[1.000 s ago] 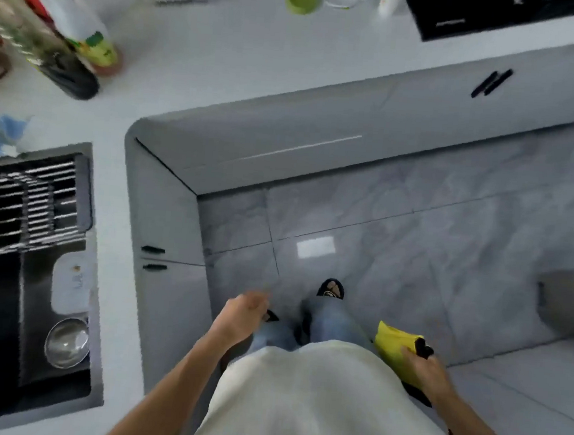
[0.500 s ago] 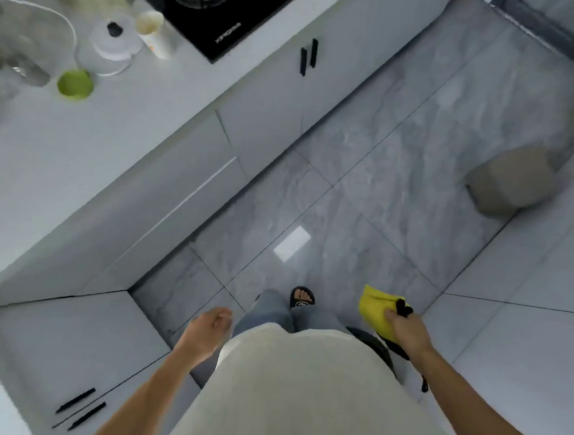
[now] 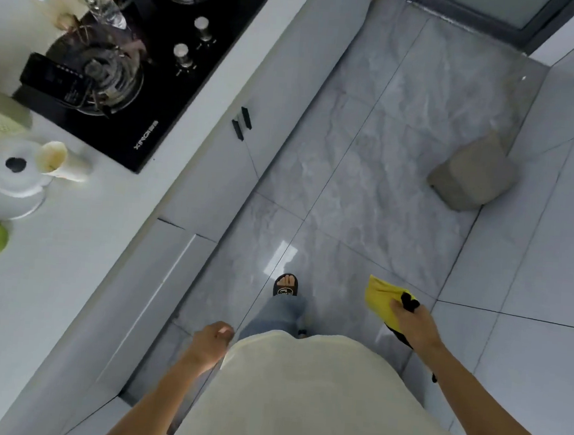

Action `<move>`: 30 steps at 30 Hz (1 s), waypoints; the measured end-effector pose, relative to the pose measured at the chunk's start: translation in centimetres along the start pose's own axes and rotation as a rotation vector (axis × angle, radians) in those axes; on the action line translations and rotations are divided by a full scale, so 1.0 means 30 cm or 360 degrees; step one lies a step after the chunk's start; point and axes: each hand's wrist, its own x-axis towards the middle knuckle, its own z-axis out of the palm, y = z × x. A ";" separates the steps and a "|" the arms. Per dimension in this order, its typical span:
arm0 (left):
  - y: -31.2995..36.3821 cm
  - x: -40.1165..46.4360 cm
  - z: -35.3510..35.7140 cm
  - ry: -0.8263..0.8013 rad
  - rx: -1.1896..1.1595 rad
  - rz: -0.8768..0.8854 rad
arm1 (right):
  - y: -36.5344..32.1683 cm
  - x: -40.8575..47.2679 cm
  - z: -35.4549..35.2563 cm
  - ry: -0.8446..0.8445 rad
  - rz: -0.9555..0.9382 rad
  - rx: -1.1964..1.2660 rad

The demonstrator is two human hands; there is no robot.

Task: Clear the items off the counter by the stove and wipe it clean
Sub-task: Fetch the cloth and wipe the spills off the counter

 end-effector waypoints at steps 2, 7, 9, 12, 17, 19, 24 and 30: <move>0.163 0.074 -0.107 0.0023 0.0035 0.0072 | -0.020 0.017 -0.020 0.0017 0.0054 0.0022; 0.590 0.203 -0.314 -0.0039 0.0039 0.0331 | -0.016 0.029 -0.070 0.0099 0.0296 0.0142; 0.751 0.247 -0.374 -0.0058 0.0051 0.0416 | -0.026 0.040 -0.094 0.0121 0.0346 0.0203; 0.966 0.311 -0.433 -0.0079 0.0058 0.0494 | -0.056 0.097 -0.142 0.0110 0.0390 0.0284; 1.227 0.403 -0.480 -0.0093 0.0129 0.0503 | -0.189 0.290 -0.279 0.0066 0.0426 0.0326; 1.285 0.431 -0.493 -0.0103 0.0176 0.0429 | -0.282 0.382 -0.345 0.0064 0.0432 0.0301; 1.369 0.499 -0.544 -0.0056 0.0290 0.0250 | -0.584 0.631 -0.512 -0.0002 0.0328 0.0237; 1.396 0.529 -0.592 -0.0024 0.0427 0.0106 | -1.004 0.890 -0.634 -0.0022 0.0037 0.0120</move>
